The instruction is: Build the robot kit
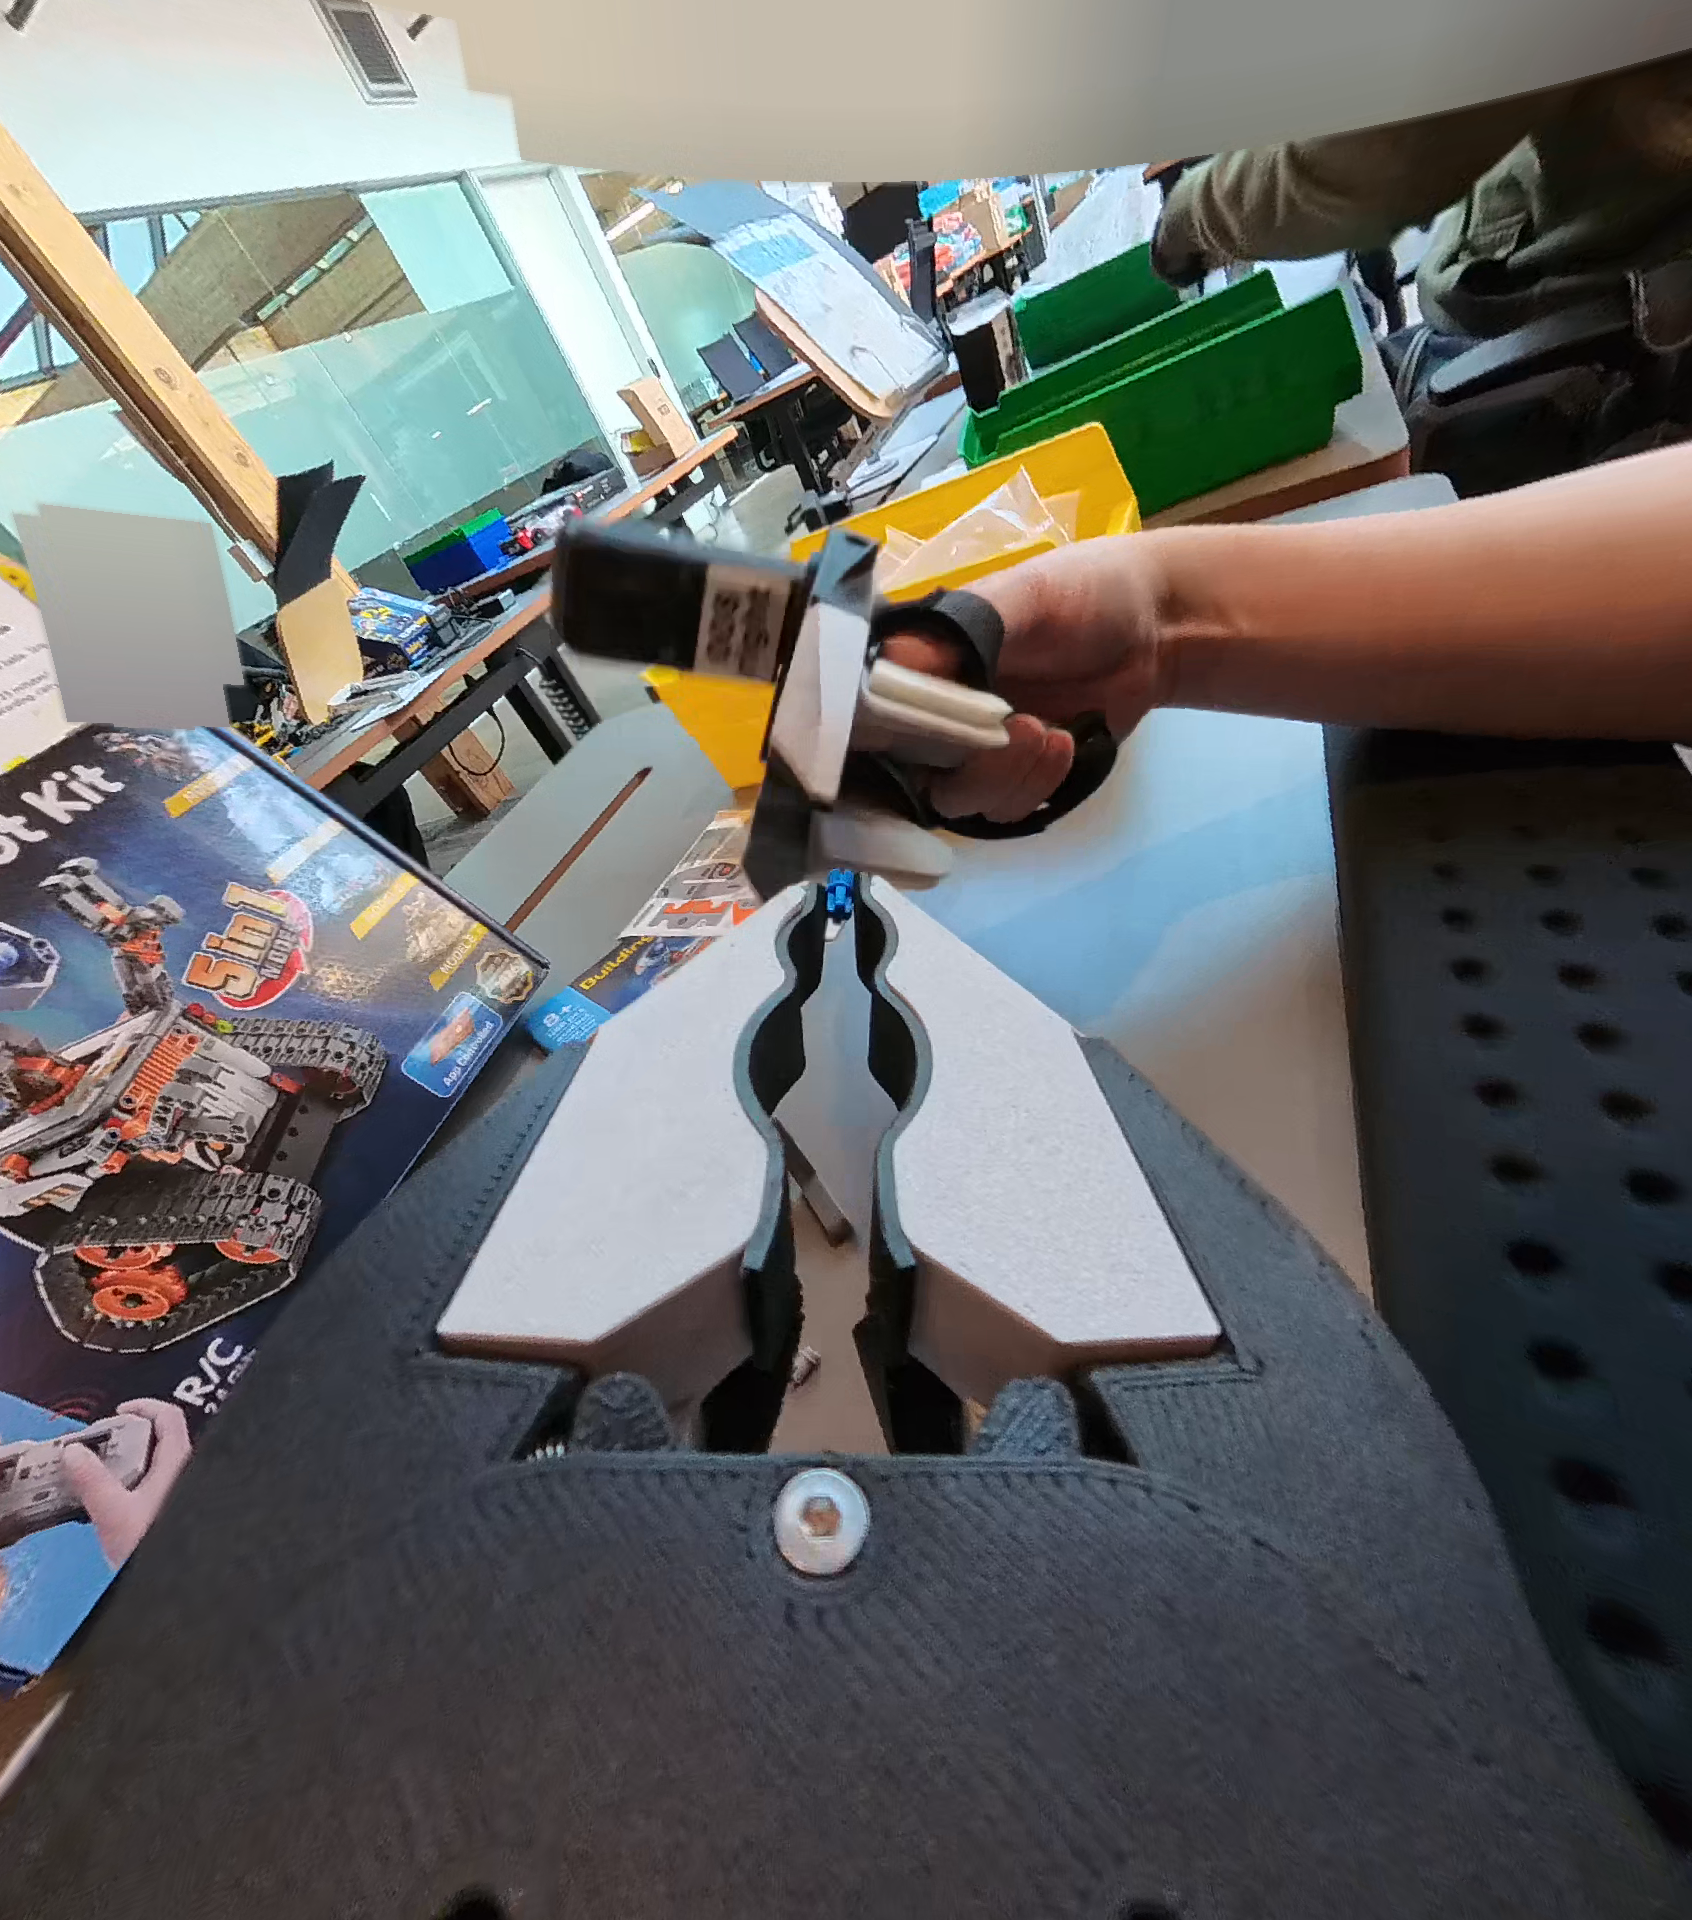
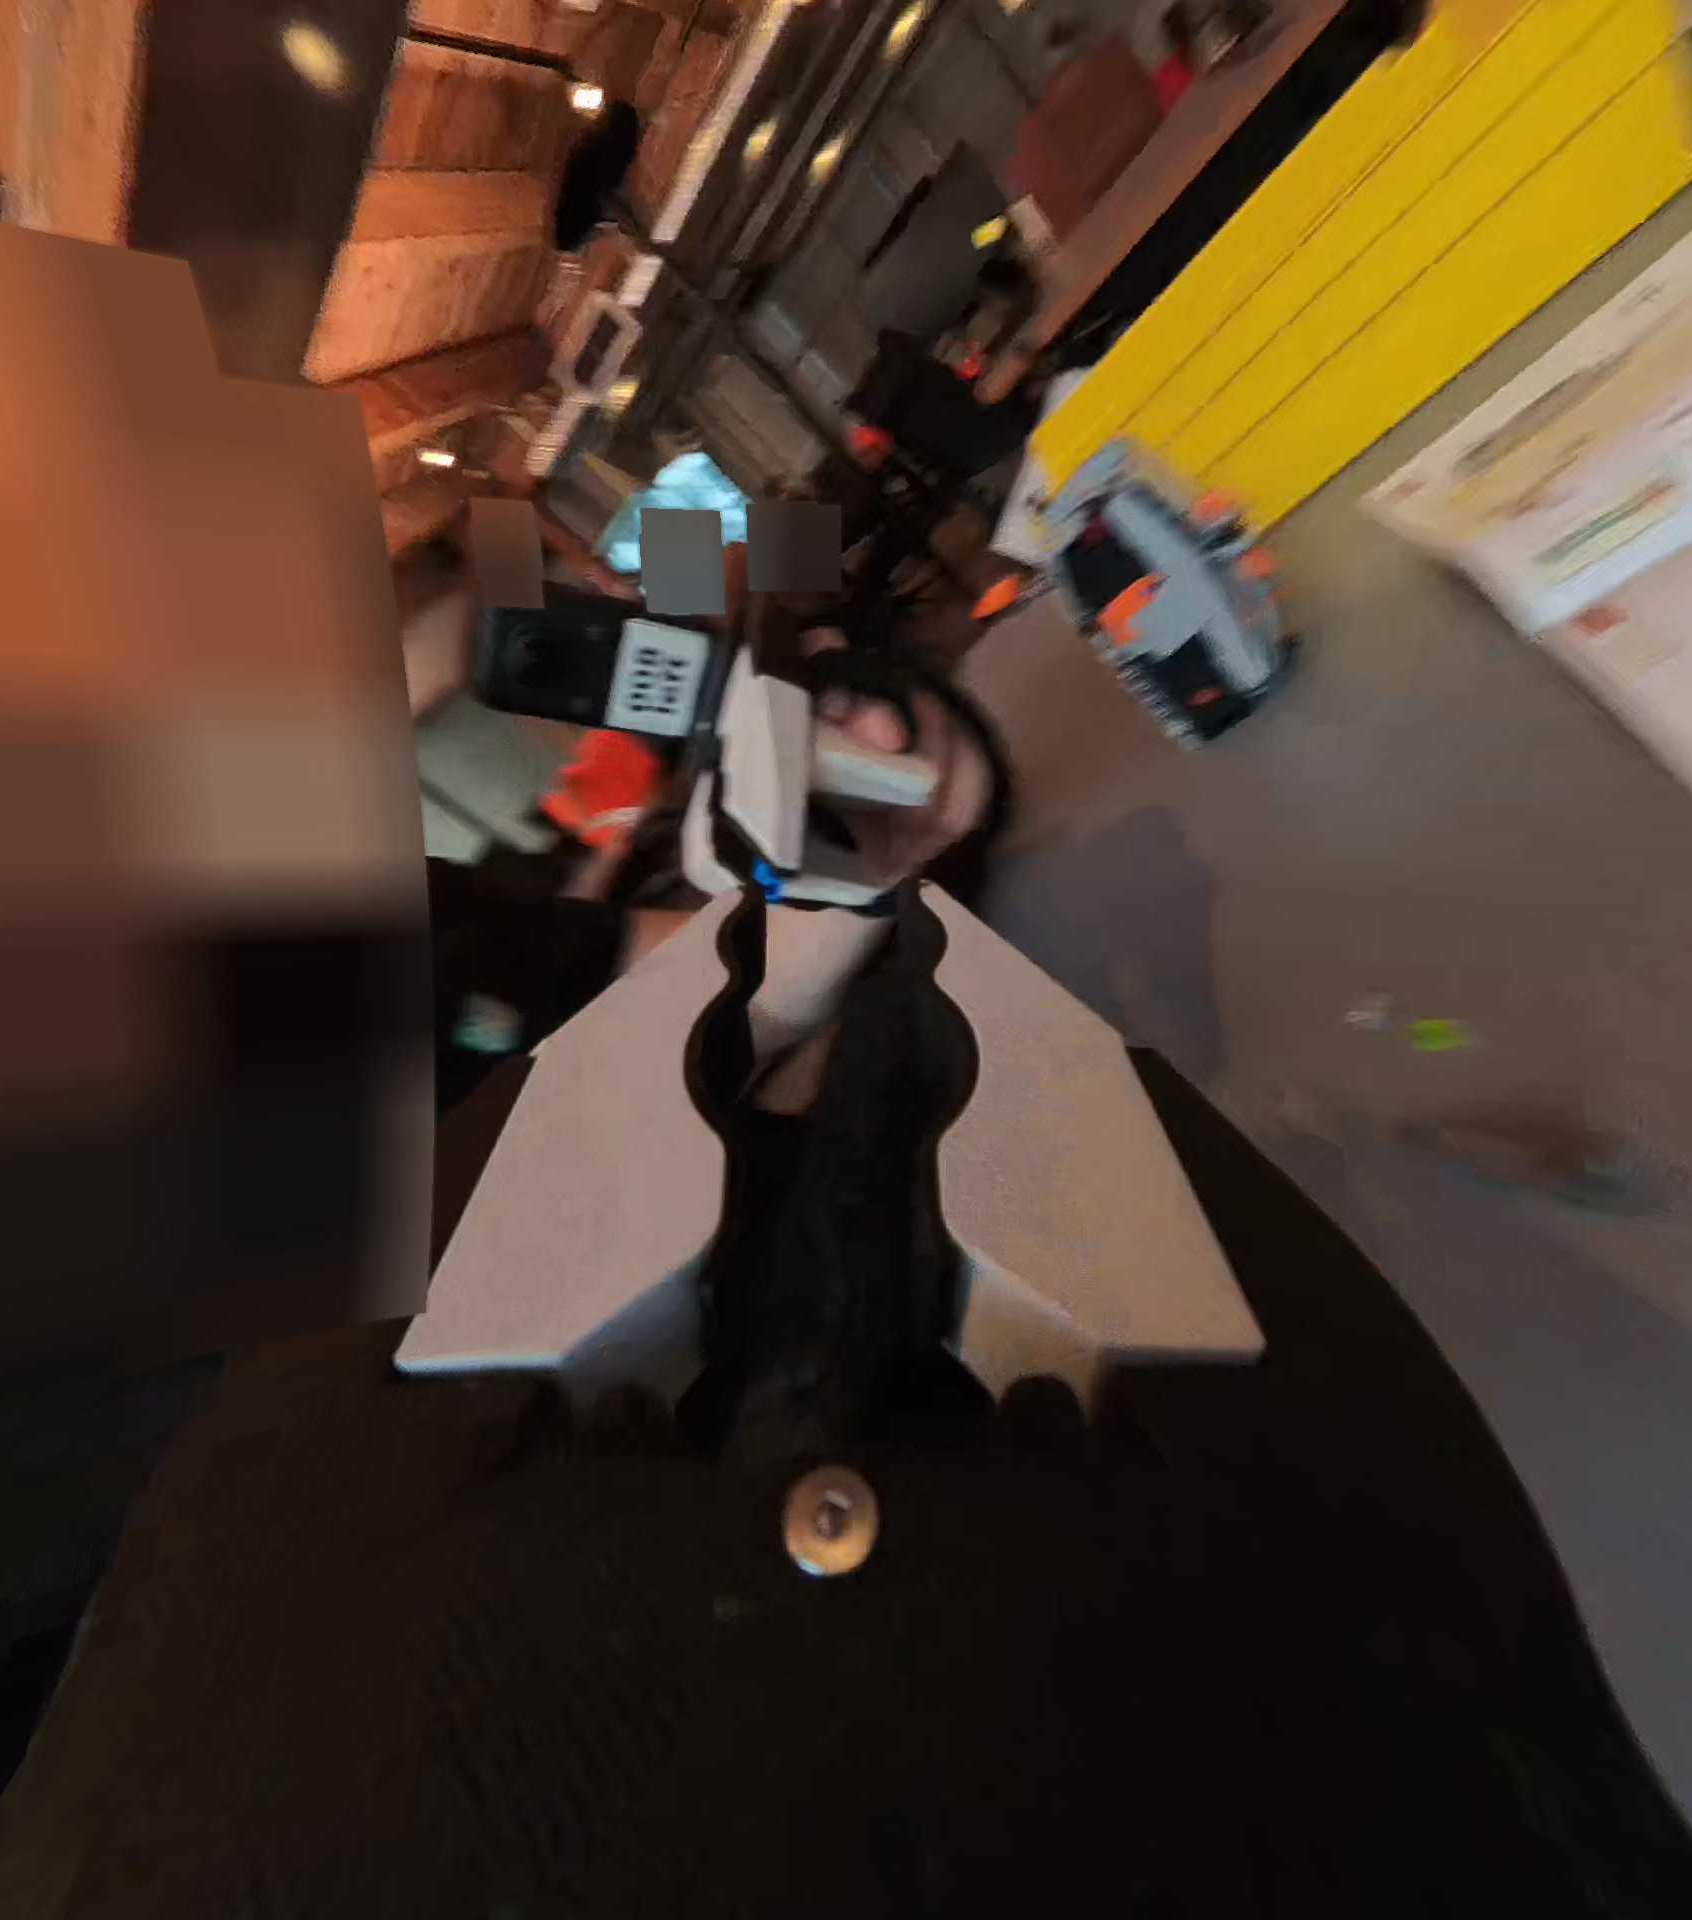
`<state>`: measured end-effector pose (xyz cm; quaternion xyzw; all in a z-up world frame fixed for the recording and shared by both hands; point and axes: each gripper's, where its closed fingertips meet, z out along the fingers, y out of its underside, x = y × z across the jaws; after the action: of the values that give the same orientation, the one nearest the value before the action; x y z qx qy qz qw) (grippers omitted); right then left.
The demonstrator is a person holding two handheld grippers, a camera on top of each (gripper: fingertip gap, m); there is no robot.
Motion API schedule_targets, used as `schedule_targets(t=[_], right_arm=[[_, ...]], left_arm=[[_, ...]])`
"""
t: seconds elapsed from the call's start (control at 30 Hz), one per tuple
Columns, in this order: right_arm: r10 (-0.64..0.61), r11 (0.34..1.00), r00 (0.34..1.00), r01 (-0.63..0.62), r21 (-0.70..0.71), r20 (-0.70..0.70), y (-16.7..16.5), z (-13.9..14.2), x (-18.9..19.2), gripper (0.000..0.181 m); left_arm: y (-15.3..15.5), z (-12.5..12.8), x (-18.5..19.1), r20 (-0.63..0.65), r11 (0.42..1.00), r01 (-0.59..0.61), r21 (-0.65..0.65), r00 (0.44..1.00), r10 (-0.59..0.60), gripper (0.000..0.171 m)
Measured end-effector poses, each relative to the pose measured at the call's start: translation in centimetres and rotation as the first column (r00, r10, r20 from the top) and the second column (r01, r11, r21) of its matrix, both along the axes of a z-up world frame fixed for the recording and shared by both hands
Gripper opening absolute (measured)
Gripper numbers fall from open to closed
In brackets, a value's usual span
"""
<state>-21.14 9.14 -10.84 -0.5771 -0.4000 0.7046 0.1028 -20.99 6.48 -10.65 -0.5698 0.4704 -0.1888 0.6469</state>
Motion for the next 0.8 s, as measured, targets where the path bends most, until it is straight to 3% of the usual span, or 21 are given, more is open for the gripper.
schedule_targets(t=[0.03,0.1,0.13,0.17,0.27,0.33,0.57,0.8], right_arm=[[-0.143,0.976,0.989,0.136,0.172,0.028,2.0,-0.7,0.2,0.028],[-0.406,0.809,0.914,0.349,0.474,0.021,5.9,-1.9,1.3,0.037],[-0.47,0.735,0.882,0.387,0.557,0.008,6.8,-2.6,1.8,0.037],[-0.505,0.703,0.863,0.394,0.592,0.025,7.4,-3.6,2.0,0.036],[-0.527,0.771,0.805,0.319,0.552,0.271,8.2,-8.5,2.2,0.028],[-0.523,0.809,0.772,0.316,0.496,0.36,8.4,-10.6,1.9,0.026],[-0.459,0.881,0.755,0.318,0.35,0.468,7.1,-13.5,0.5,0.029],[-0.466,0.88,0.764,0.348,0.322,0.447,7.1,-13.8,-0.3,0.018]], left_arm=[[0.2,0.2,-0.4,0.012,1.0,-0.013,-0.004,1.0,0.013,0.003],[0.9,0.3,-1.1,0.019,0.999,-0.052,-0.003,0.998,0.052,0.003],[1.2,0.2,-1.3,0.012,0.998,-0.067,-0.006,0.998,0.067,0.003],[1.5,0.0,-1.5,0.004,0.997,-0.081,-0.011,0.997,0.081,0.003],[2.1,-0.8,-1.8,-0.019,0.993,-0.111,-0.029,0.994,0.11,0.003],[2.5,-1.2,-1.9,-0.031,0.992,-0.124,-0.038,0.992,0.122,0.003],[2.6,-1.4,-2.0,-0.041,0.991,-0.125,-0.049,0.992,0.123,0.003],[2.6,-1.5,-2.0,-0.048,0.991,-0.126,-0.049,0.991,0.124,0.003]])
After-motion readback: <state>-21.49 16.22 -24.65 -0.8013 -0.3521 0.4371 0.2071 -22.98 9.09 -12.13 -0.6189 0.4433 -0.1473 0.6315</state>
